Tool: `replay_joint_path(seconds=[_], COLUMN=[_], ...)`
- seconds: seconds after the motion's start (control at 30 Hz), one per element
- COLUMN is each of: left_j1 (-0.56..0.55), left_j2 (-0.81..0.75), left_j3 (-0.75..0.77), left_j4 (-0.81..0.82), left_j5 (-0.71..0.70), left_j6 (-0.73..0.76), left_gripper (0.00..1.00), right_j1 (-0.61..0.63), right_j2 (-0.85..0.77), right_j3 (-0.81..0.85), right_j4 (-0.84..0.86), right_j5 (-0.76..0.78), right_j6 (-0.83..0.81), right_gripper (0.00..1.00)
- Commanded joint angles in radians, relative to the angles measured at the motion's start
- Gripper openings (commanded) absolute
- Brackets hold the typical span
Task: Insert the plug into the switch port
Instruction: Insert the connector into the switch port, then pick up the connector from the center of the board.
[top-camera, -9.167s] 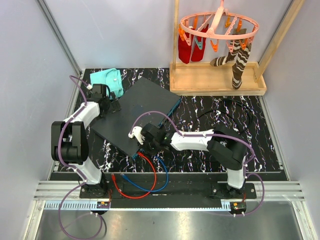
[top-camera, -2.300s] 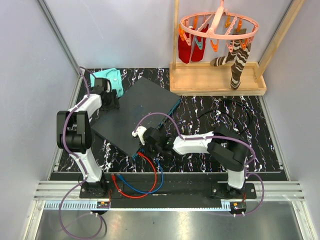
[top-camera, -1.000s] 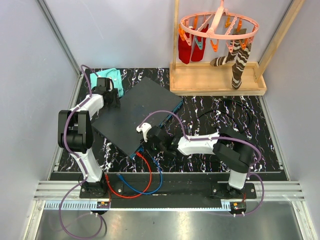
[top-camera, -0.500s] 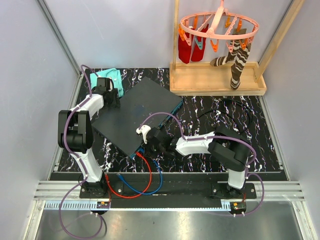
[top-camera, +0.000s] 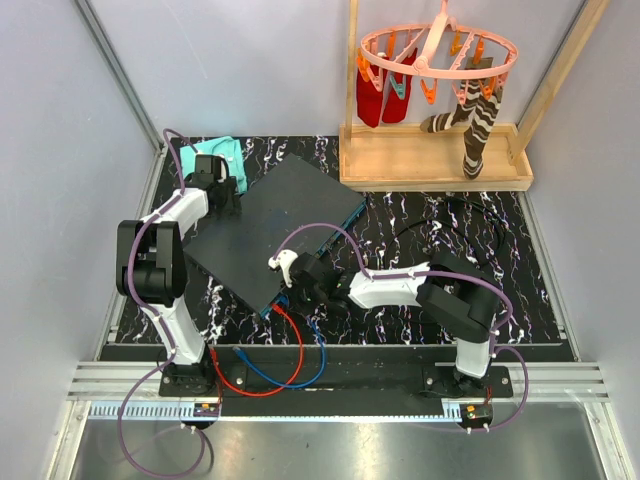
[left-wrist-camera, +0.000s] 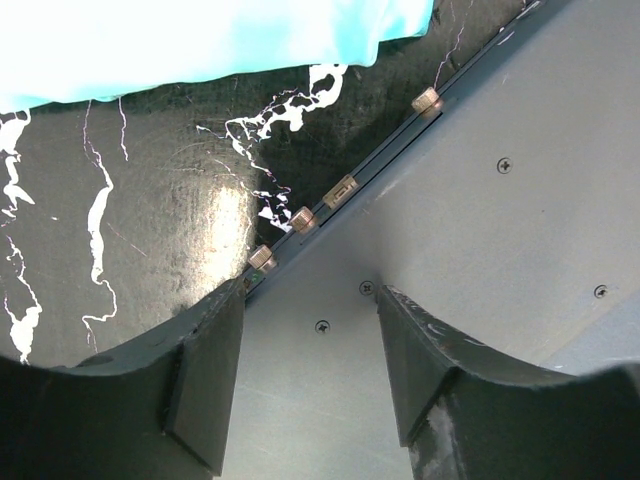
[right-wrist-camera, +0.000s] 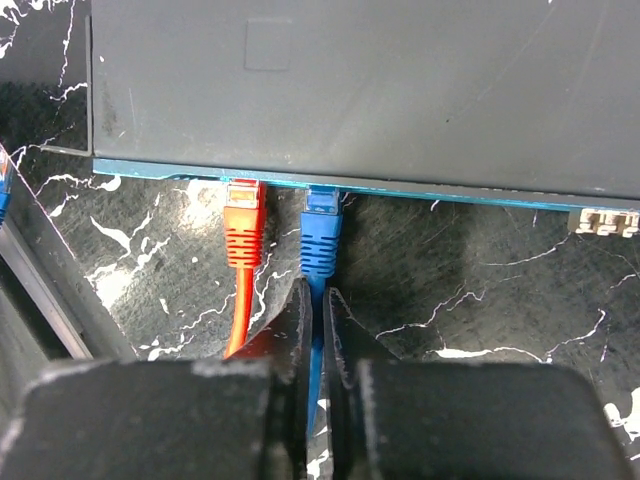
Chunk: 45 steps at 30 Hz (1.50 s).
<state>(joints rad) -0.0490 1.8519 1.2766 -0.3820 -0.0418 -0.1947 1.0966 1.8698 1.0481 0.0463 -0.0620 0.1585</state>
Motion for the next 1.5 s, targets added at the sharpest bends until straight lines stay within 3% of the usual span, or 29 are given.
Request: replay_joint_path(seconds=[0.0,0.13,0.27,0.37,0.47,0.77,1.03,1.3,1.47], left_j1=[-0.086,-0.084,-0.08,-0.077,-0.075,-0.175,-0.226,-0.226,-0.224], left_j2=[0.063,0.052,-0.008,-0.078,-0.175,-0.5,-0.825,-0.847,-0.843], left_j3=[-0.059,-0.025,0.0,0.024,0.049,-0.023,-0.39,-0.473,-0.471], left_j4=[-0.31,-0.33,-0.34,-0.354,-0.363,-0.313,-0.13,-0.081,-0.083], left_j5=[0.154,0.047,-0.078,-0.167,-0.22,-0.047,-0.015,-0.067,-0.07], left_j6=[-0.049,-0.057,-0.071,-0.097,-0.135,-0.163,-0.106,-0.086,-0.084], left_gripper=[0.63,0.75,0.87,0.96,0.99,0.99,0.99,0.99,0.99], right_j1=[-0.023,-0.024,-0.049,-0.096,-0.174,-0.548,-0.834,-0.966,-0.992], right_j2=[-0.018,-0.145,-0.286,-0.383,-0.455,-0.486,-0.299,-0.123,-0.103], right_j3=[0.052,-0.051,-0.118,-0.137,-0.137,-0.086,0.013,0.084,0.049], right_j4=[0.153,0.067,-0.106,-0.222,-0.334,-0.537,-0.536,-0.529,-0.545], right_j5=[0.067,0.065,0.099,0.131,0.195,0.301,0.196,0.09,0.053], right_j6=[-0.002,0.042,0.073,0.076,0.085,0.09,-0.069,-0.152,-0.18], right_gripper=[0.14,0.33,0.45,0.62,0.71,0.79,0.89,0.86,0.83])
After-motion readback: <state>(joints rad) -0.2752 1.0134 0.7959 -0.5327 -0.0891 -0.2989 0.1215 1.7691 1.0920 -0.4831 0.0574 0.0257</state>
